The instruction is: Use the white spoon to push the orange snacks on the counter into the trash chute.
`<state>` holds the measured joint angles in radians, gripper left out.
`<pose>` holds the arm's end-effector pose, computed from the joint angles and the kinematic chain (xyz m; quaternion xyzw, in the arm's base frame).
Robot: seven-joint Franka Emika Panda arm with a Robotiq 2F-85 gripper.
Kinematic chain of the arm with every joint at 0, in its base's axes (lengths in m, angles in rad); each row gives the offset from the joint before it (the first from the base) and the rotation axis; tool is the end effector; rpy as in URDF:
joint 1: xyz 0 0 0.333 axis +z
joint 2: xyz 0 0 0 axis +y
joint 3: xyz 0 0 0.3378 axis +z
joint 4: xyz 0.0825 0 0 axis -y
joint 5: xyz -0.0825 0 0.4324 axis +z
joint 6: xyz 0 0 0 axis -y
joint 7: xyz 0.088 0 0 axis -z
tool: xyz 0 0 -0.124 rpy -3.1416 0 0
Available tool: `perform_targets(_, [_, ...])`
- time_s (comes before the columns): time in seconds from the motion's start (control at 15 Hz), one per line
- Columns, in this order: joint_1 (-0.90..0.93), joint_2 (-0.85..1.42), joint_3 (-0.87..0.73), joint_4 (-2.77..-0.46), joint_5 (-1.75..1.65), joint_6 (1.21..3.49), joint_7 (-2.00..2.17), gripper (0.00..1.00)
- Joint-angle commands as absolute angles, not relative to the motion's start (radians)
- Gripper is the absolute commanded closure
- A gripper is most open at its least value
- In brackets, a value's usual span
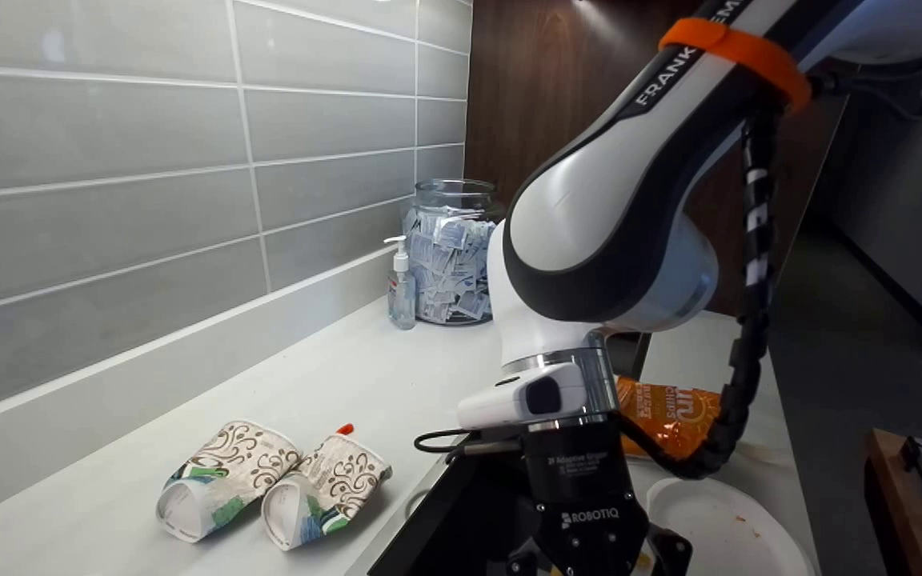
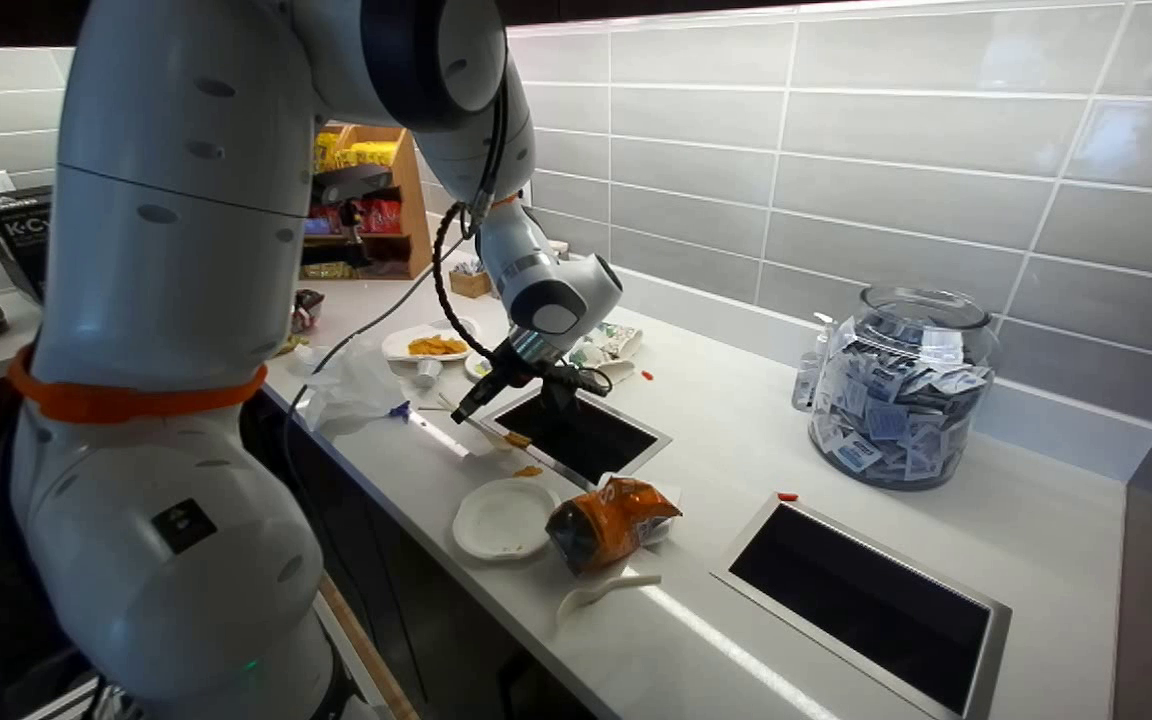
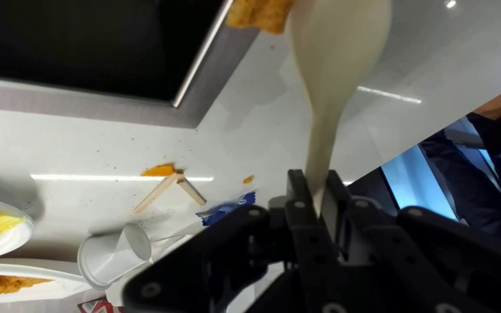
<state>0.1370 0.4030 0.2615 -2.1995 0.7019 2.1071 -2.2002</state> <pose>0.4750 0.2519 0.1508 -0.4700 -0.7991 -0.0848 0.3652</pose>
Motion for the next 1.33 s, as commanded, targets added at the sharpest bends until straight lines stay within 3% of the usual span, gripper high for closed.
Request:
perform_targets(0.0, [0.130, 0.413, 0.273, -2.187, 0.714, 2.129, -2.230, 0.97])
perform_targets(0.73, [0.127, 0.385, 0.279, -2.206, 0.707, 2.247, -2.282, 0.97])
perform_targets(1.27, [0.126, 0.286, 0.263, -2.276, 0.705, 2.172, -2.128, 0.97])
